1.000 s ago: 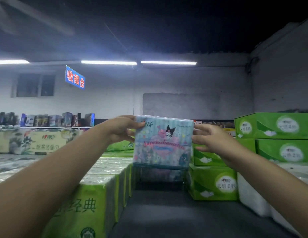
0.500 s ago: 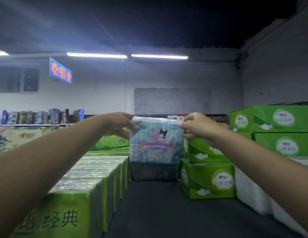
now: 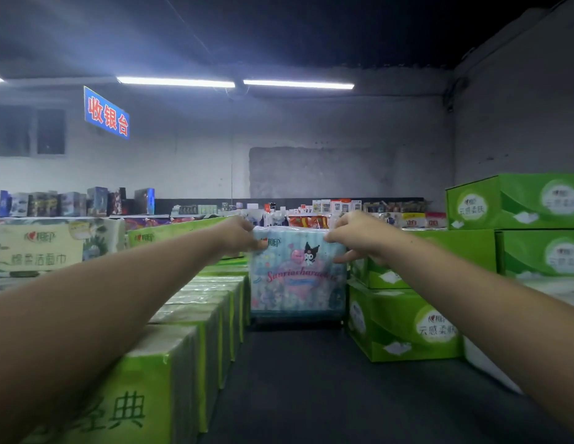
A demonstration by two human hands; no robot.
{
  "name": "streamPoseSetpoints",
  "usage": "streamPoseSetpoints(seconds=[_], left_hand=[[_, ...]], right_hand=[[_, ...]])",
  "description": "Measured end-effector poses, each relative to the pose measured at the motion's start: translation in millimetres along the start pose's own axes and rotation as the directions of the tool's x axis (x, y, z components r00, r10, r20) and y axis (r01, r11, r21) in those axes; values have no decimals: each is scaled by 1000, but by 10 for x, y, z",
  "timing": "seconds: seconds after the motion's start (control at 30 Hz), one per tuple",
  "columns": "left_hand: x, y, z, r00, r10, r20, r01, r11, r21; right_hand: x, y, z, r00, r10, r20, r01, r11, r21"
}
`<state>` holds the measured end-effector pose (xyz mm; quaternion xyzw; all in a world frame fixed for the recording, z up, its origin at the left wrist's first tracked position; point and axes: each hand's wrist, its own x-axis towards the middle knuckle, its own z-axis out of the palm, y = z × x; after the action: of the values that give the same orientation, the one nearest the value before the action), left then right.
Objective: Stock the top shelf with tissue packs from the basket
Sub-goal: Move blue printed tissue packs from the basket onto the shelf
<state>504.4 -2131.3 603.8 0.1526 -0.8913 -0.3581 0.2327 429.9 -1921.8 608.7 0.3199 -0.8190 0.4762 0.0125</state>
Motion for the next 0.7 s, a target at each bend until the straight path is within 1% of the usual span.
streamPoseSetpoints(seconds=[0.07,0.23,0.37,0.53,0.7], left_hand=[[31,-12,29,1000,13,0,-13,999,53],[39,-110,87,998,-5,62,-4,989,147],[36,-121,87,996,-1,85,-17,977,214],[5,-119,37,988,-63,141,10,936,353],[-68,-80,-21,973,-117,197,40,933,357]], right_hand=[[3,19,13,1000,6,14,-6,1000,-12],[1,99,112,996,60,65,-56,996,-63],[-21,140,148,997,46,62,-42,998,-56],[-57,127,156,998,26,58,-20,995,-97],[-134,155,154,997,16,71,-7,992,-124]])
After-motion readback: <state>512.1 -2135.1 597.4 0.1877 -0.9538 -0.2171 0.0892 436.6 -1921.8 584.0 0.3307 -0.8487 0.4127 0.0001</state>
